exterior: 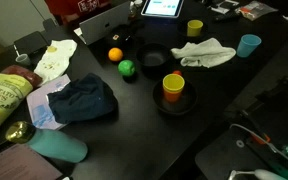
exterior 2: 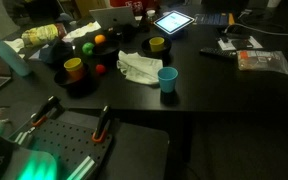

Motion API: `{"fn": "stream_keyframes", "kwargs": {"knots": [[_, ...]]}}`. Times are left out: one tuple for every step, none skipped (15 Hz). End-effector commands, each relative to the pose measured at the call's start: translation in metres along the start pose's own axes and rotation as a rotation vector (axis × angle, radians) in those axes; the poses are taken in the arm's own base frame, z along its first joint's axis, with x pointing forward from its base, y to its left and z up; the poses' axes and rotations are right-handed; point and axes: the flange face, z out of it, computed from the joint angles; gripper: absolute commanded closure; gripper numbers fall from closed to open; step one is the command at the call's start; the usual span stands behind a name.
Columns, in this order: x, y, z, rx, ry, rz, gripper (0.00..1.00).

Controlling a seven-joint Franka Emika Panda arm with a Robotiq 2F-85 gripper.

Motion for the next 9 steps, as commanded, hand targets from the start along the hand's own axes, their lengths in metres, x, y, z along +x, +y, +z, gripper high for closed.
{"fn": "stream_keyframes", "kwargs": {"knots": [[0.001,0.000,-0.002,0.000,0.002,0.001,0.00],[0.001,0.001,-0.004,-0.001,0.006,0.002,0.00],[0.001,0.001,-0.005,-0.002,0.010,0.003,0.00],[0.000,0.002,-0.006,-0.002,0.012,0.003,0.00],[0.002,-0.001,0.004,0.009,-0.008,-0.008,0.00],[0.006,-0.008,0.024,0.025,-0.025,-0.023,0.00],[0.008,-0.014,0.040,0.037,-0.049,-0.038,0.00],[0.012,-0.025,0.061,0.066,-0.073,-0.066,0.00],[0.016,-0.035,0.079,0.108,-0.086,-0.094,0.00]]}}
